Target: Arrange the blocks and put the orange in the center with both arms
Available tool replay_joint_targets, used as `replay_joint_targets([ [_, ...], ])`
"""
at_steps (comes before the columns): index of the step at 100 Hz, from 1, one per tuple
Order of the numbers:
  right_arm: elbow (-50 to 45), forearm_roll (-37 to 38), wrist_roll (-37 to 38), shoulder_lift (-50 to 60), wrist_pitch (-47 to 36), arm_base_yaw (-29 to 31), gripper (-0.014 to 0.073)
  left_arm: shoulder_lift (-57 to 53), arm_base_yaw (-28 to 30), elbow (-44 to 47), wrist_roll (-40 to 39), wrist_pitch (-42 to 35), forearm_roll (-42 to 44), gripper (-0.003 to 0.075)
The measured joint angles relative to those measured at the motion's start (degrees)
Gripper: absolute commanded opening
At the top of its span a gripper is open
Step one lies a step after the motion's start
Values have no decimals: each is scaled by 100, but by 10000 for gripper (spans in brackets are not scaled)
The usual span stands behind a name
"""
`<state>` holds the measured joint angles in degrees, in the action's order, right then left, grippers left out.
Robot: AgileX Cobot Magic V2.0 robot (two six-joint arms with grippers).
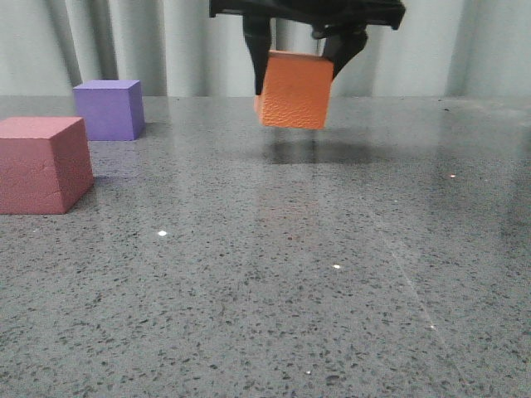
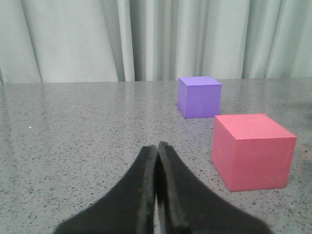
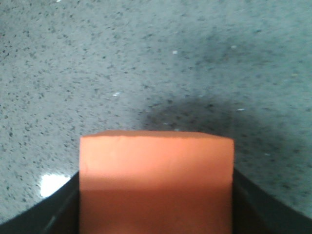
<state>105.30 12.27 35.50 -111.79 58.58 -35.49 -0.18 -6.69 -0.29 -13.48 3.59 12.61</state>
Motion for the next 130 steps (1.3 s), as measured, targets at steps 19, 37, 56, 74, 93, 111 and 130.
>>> replay_joint_targets([
  [19,389,76,216,-446,191,-198,87,0,0,0,0,0,0,-19],
  [37,429,85,273,-600,275,-235,146,0,0,0,0,0,0,-19],
  [56,429,85,273,-600,310,-235,454,0,0,0,0,0,0,-19],
  [74,429,60,276,-600,326,-235,591,0,0,0,0,0,0,-19],
  [93,441,38,86,-546,326,-235,591,0,0,0,0,0,0,-19],
  [111,441,155,-354,-42,326,-235,591,0,0,0,0,0,0,-19],
  [130,252,655,-833,1073,304,-235,591,0,0,0,0,0,0,-19],
])
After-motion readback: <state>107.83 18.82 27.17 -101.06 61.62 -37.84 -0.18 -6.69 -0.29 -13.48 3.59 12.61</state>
